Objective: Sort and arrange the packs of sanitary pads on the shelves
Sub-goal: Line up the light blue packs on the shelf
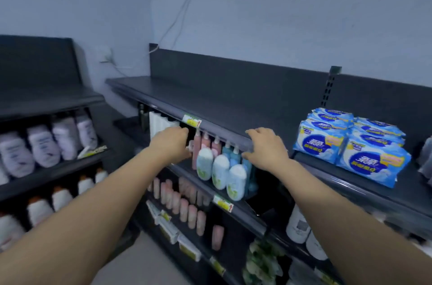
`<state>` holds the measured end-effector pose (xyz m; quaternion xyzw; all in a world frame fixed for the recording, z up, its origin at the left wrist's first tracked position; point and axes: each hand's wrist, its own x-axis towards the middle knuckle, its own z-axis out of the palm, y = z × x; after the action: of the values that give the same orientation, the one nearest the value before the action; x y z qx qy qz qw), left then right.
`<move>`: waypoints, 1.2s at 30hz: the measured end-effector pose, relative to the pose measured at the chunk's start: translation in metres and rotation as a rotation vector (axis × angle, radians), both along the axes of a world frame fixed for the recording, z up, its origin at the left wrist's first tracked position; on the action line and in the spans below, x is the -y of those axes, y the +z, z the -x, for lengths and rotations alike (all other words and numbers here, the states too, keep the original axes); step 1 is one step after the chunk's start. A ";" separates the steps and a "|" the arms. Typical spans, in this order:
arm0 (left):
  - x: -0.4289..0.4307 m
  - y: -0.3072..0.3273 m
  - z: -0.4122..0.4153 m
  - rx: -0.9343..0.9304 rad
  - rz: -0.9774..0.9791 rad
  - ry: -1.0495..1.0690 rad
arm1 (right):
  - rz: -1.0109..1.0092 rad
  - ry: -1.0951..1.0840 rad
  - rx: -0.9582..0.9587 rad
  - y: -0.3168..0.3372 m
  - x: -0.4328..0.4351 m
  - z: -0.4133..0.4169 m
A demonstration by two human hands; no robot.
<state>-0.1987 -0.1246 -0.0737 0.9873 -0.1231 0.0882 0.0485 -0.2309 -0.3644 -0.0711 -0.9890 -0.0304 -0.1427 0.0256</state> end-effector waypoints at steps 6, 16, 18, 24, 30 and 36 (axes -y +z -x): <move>-0.116 0.000 0.024 -0.021 -0.060 0.197 | 0.007 0.217 -0.076 -0.003 -0.113 -0.025; -0.304 0.009 0.044 0.018 -0.039 0.492 | 0.039 0.494 -0.094 0.001 -0.322 -0.065; -0.343 0.012 0.042 0.021 -0.060 0.537 | 0.033 0.536 -0.086 0.003 -0.364 -0.074; -0.447 0.018 0.043 0.007 -0.125 0.640 | 0.005 0.635 -0.077 0.009 -0.479 -0.096; -0.532 0.020 0.045 0.018 -0.141 0.725 | 0.008 0.731 -0.071 0.013 -0.573 -0.112; -0.598 0.025 0.033 0.006 -0.135 0.828 | 0.010 0.840 -0.055 0.020 -0.655 -0.138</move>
<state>-0.2319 0.4731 -0.0486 0.9541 0.2785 0.0947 -0.0564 -0.0929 0.2908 -0.0515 -0.8941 -0.4311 -0.0934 0.0776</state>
